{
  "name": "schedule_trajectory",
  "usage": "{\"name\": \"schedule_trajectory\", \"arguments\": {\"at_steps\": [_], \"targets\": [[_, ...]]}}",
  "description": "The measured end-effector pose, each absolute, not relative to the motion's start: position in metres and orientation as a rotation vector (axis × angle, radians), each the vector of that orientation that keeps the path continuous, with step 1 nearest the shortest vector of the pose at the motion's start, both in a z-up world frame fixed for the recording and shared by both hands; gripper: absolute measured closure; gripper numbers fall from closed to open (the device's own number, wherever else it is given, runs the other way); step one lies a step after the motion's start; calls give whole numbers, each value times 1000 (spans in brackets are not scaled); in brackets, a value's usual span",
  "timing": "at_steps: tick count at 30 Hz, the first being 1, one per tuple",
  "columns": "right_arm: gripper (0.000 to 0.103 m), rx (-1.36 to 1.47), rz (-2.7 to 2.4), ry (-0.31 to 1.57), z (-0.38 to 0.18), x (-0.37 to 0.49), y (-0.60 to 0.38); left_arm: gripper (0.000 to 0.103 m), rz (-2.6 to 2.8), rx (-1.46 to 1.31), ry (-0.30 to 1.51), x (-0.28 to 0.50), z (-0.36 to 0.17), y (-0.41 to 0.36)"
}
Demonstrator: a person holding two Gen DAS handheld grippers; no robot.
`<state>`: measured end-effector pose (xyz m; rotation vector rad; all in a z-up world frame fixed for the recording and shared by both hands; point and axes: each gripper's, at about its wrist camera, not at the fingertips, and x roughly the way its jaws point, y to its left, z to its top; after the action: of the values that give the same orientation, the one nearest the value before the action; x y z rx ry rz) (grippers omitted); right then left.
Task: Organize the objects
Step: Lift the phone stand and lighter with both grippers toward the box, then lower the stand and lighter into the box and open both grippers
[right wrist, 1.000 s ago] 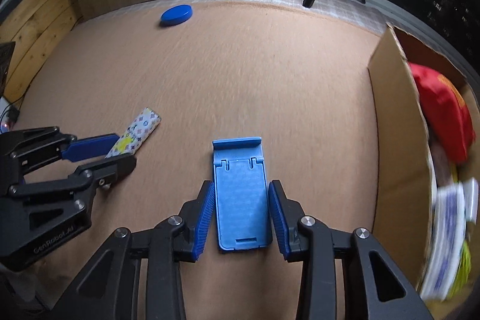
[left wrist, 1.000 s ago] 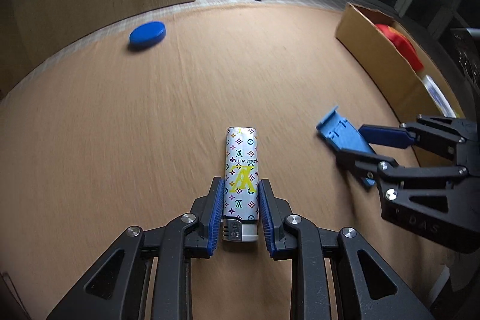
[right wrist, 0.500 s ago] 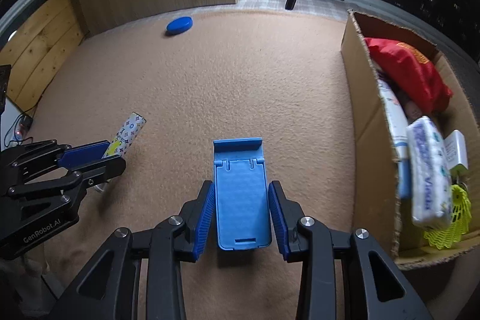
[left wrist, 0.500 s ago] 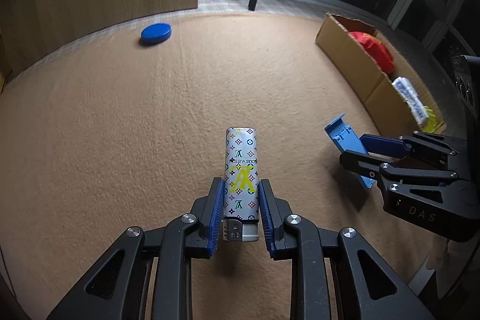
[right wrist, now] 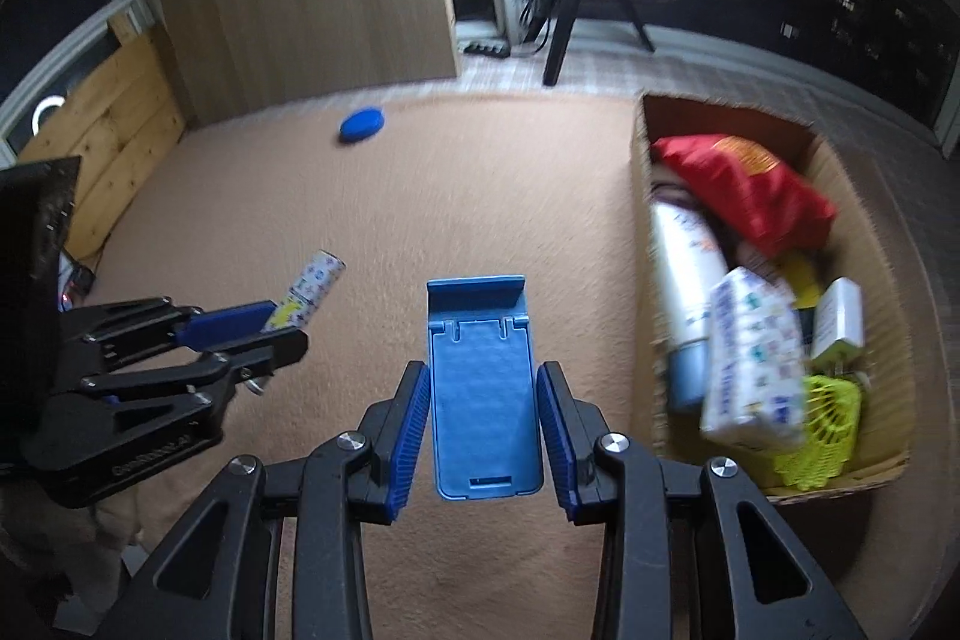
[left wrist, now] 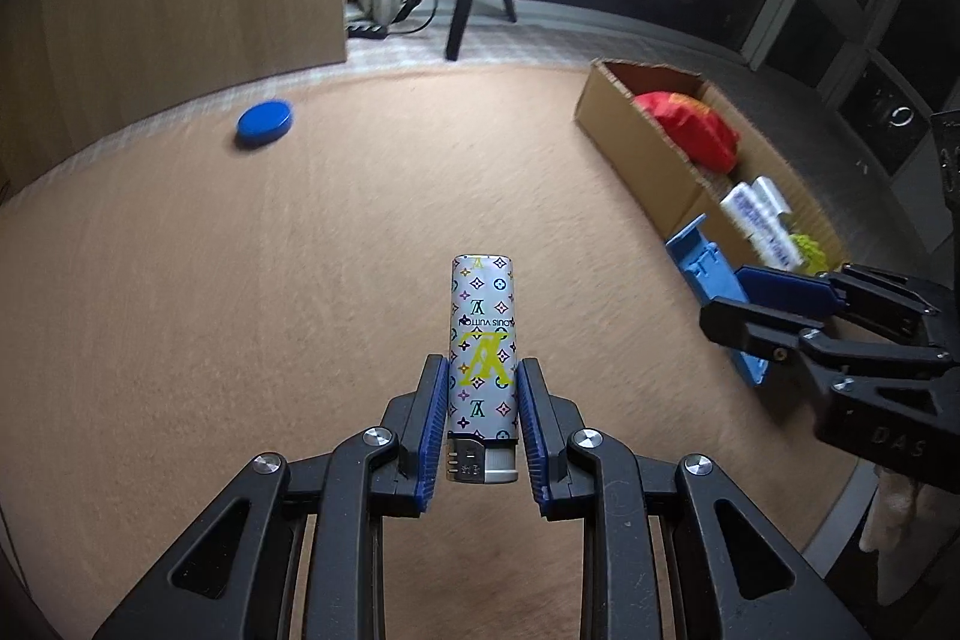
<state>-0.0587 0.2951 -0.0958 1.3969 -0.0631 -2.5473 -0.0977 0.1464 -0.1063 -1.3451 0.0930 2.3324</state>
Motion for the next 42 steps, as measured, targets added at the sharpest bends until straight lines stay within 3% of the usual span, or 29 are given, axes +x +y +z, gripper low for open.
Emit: {"name": "schedule_trajectory", "arguments": {"at_steps": [14,33,42], "targets": [[70,1323,-2732,-112,-58,-54,373,78,2264,-1227,137,-116,-78,218],[70,1403,-2848,-114,-73,-75,453,78,2146,-1175,209,-160,-81,340],[70,1416,-2852,-105,-78,-80,457,78,2141,-1185,237,-167,-88,362]]}}
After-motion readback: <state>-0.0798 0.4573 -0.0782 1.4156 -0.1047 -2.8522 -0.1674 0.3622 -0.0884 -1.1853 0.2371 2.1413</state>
